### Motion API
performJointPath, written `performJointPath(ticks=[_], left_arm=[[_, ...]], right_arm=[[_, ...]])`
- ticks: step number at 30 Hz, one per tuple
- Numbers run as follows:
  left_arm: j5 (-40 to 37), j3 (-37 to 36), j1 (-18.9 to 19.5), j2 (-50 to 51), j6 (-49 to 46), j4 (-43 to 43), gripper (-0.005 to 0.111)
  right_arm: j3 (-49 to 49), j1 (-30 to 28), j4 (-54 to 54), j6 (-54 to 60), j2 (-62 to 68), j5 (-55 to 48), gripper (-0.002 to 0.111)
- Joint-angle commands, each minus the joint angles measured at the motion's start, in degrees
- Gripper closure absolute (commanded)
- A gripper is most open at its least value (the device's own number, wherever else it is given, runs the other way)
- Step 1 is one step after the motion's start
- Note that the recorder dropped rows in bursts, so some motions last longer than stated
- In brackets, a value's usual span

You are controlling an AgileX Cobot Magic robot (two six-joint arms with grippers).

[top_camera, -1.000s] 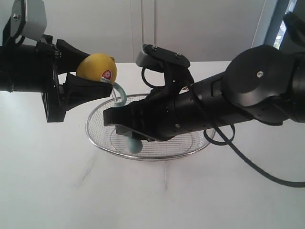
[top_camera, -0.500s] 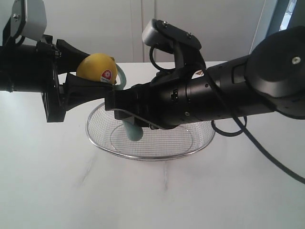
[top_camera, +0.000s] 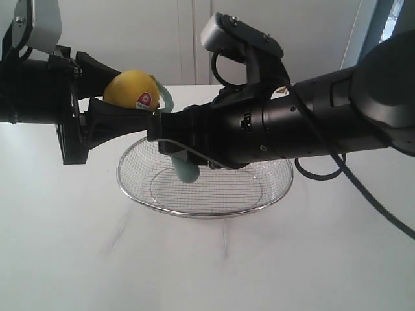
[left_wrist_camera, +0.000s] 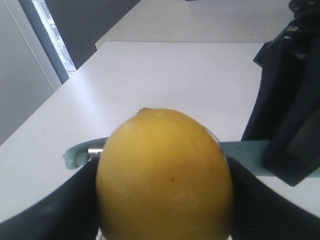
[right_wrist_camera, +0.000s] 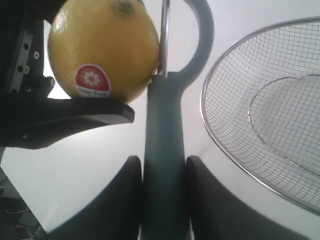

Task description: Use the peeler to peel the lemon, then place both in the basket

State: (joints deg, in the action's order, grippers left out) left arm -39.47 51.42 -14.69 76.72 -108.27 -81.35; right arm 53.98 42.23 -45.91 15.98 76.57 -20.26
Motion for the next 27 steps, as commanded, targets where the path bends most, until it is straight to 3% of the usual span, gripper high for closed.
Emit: performJointPath(ticks=[1, 27], left_arm=[[-0.7, 0.0, -0.3, -0.3, 0.2, -1.6, 0.107], [-1.1, 0.0, -0.3, -0.3, 0.4, -1.6, 0.107]], right_arm=[[-0.1, 0.0, 1.1, -1.1, -1.8, 1.0, 0.108], [-0.2, 0.0, 3.4, -3.4, -0.9, 5.3, 0.108]])
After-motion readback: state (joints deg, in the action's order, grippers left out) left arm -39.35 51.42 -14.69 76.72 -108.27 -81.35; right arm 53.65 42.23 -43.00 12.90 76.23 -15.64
